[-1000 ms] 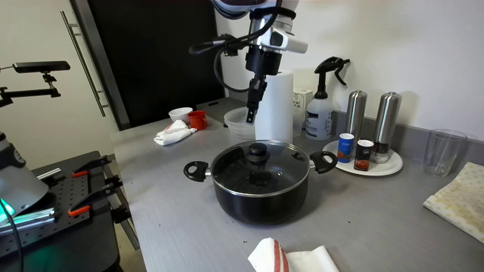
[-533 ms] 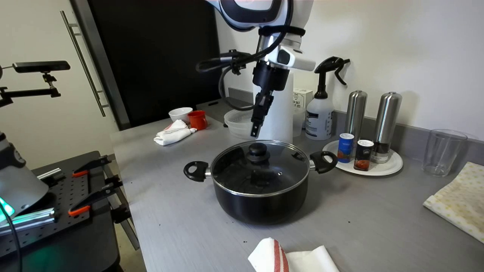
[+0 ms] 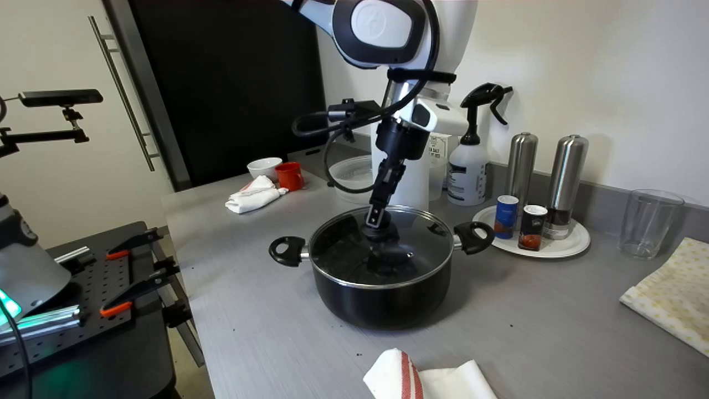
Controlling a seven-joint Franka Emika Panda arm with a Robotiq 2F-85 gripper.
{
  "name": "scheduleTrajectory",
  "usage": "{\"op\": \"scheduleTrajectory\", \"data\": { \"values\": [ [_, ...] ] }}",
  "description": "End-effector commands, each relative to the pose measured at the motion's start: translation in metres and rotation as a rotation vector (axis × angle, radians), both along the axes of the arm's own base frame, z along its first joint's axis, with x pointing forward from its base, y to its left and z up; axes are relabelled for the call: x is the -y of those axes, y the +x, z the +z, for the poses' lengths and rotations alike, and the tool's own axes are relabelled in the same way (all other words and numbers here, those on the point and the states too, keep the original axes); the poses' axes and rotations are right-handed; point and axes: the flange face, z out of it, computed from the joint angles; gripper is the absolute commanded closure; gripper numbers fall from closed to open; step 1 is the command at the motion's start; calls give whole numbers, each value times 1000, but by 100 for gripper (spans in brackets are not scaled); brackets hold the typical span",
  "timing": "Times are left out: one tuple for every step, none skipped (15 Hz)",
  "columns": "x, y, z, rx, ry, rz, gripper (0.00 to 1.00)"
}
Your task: Remove the lid from the pot
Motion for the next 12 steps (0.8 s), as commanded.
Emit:
{"op": "scheduleTrajectory", "data": {
  "values": [
    [8,4,-5,2,18,-42,0],
    [10,4,-7,1,20,-47,3],
    [11,4,-8,2,21,-51,27],
    [12,4,-8,3,22,-55,28],
    [13,4,-8,4,22,-57,32],
    [13,5,-8,8,22,-59,39],
    [14,5,-6,8,20,-61,47],
    [15,5,-5,6,19,-62,55],
    [16,5,-4,5,18,-63,62],
    [17,6,0,9,20,-66,67],
    [17,7,0,12,19,-67,68],
    [18,8,2,17,19,-68,70]
  ]
}}
